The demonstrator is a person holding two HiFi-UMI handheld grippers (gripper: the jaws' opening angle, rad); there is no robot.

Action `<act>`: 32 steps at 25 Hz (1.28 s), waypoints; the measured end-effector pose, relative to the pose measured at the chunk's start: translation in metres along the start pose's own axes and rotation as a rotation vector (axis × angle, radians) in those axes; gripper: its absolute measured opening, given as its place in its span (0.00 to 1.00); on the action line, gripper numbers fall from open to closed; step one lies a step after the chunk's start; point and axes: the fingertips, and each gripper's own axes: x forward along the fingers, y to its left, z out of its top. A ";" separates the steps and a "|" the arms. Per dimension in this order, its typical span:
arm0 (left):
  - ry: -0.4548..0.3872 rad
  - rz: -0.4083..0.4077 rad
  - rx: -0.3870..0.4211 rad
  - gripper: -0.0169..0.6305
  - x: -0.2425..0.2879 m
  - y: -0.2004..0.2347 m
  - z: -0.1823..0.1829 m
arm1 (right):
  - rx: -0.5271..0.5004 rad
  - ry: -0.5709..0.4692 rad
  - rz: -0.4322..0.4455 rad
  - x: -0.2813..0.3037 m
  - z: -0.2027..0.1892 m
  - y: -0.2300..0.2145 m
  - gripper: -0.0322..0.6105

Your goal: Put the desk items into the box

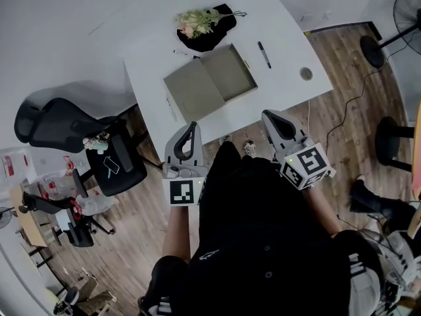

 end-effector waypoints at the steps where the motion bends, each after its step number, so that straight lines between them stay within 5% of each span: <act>1: 0.006 0.003 0.012 0.04 0.004 0.006 -0.002 | -0.001 0.005 0.001 0.005 -0.001 0.000 0.05; 8: 0.053 -0.054 0.118 0.04 0.040 0.053 -0.016 | -0.003 0.039 -0.019 0.042 0.003 0.005 0.05; 17: 0.145 -0.281 0.301 0.04 0.108 0.112 -0.049 | 0.011 0.098 -0.088 0.094 -0.001 -0.004 0.05; 32: 0.381 -0.532 0.557 0.04 0.222 0.164 -0.165 | 0.032 0.215 -0.131 0.171 -0.024 -0.004 0.05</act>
